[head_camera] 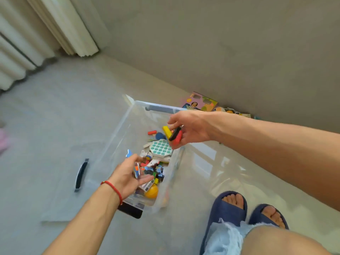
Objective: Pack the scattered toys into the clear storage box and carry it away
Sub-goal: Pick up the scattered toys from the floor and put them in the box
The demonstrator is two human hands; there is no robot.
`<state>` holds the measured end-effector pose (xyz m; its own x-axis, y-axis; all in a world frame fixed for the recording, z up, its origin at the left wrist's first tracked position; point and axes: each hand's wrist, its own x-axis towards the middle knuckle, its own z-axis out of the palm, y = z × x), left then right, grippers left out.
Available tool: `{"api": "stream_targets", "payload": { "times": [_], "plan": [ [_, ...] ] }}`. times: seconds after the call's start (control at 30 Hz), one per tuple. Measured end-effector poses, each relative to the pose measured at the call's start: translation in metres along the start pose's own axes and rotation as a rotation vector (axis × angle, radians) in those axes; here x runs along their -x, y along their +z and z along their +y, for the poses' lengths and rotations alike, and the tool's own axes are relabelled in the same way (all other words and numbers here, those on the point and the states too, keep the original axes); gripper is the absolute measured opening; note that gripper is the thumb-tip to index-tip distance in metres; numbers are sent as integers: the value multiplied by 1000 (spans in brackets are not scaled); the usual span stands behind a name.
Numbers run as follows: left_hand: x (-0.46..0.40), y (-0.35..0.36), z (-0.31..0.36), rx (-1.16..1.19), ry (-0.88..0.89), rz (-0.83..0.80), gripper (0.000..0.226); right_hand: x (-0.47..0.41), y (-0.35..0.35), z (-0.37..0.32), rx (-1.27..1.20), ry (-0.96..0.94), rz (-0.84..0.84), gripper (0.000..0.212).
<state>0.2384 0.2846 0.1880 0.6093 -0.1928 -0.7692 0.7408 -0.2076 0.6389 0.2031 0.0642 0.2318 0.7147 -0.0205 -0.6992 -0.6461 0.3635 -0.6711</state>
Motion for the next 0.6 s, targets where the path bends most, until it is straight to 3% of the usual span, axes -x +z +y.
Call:
{"api": "stream_targets", "payload": {
  "times": [0.07, 0.17, 0.27, 0.37, 0.47, 0.53, 0.6],
  "plan": [
    [6, -10, 1, -35, 8, -2, 9, -3, 15, -10, 44, 15, 14, 51],
    [17, -10, 6, -84, 47, 2, 5, 9, 14, -22, 123, 39, 27, 61],
    [17, 7, 9, -102, 212, 44, 10, 35, -22, -32, 234, -42, 161, 50],
    [13, 44, 7, -111, 437, 20, 22, 52, -97, -39, 496, -253, 489, 40],
    [2, 98, -9, -180, 540, -63, 17, 57, -175, -25, 750, -244, 801, 38],
    [-18, 138, -28, -257, 506, -125, 16, 50, -213, 7, 802, -154, 825, 34],
    [-51, 172, -52, -380, 445, -132, 19, 32, -238, 48, 912, -62, 726, 29]
  ]
}}
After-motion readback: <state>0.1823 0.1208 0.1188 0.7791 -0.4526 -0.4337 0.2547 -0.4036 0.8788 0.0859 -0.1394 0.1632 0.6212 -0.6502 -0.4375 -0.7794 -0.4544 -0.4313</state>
